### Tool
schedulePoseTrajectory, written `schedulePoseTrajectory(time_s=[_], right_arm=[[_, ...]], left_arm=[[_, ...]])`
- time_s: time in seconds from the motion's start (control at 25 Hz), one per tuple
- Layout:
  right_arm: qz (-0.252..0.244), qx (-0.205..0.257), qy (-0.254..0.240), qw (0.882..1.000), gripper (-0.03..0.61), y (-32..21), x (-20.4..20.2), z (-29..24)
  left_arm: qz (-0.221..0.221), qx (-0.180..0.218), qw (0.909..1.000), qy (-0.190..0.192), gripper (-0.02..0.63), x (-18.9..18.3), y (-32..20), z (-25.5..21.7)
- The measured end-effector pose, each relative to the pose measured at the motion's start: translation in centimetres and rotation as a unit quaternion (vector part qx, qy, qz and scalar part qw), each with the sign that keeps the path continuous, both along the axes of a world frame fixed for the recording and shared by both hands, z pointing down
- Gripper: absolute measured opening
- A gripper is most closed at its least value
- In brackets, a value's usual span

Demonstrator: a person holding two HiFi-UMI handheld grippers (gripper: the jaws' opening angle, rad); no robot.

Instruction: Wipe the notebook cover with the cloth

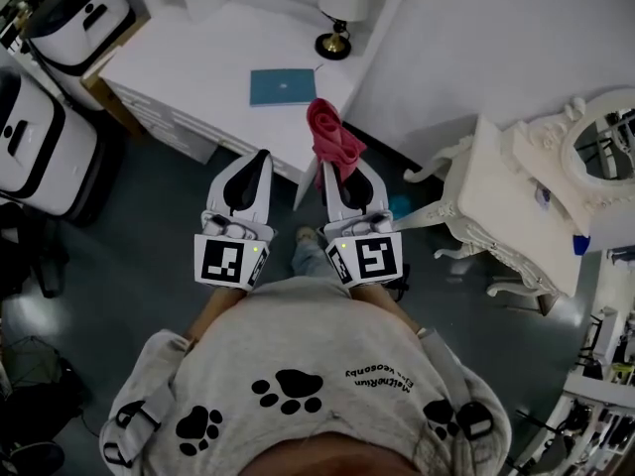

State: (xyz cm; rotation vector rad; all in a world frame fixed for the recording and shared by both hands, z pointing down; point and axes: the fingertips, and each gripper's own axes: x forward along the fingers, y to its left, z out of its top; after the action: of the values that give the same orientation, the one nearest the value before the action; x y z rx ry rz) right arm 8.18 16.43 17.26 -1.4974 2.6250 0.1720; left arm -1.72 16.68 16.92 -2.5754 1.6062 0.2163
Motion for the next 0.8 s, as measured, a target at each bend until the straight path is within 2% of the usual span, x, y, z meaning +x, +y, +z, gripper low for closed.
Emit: schedulePoseTrajectory(time_s=[0.48, 0.8], right_arm=[[-0.057, 0.001, -0.003, 0.998, 0.048, -12.0, 2.4, -0.6], [-0.094, -0.009, -0.008, 0.995, 0.048, -16.8, 2.2, 0.3]], left_arm=[[-0.062, 0.007, 0.9980, -0.002, -0.002, 2.1, -10.7, -1.2], [-0.100, -0.004, 0.9949, -0.008, -0.002, 2.1, -14.3, -0.2]])
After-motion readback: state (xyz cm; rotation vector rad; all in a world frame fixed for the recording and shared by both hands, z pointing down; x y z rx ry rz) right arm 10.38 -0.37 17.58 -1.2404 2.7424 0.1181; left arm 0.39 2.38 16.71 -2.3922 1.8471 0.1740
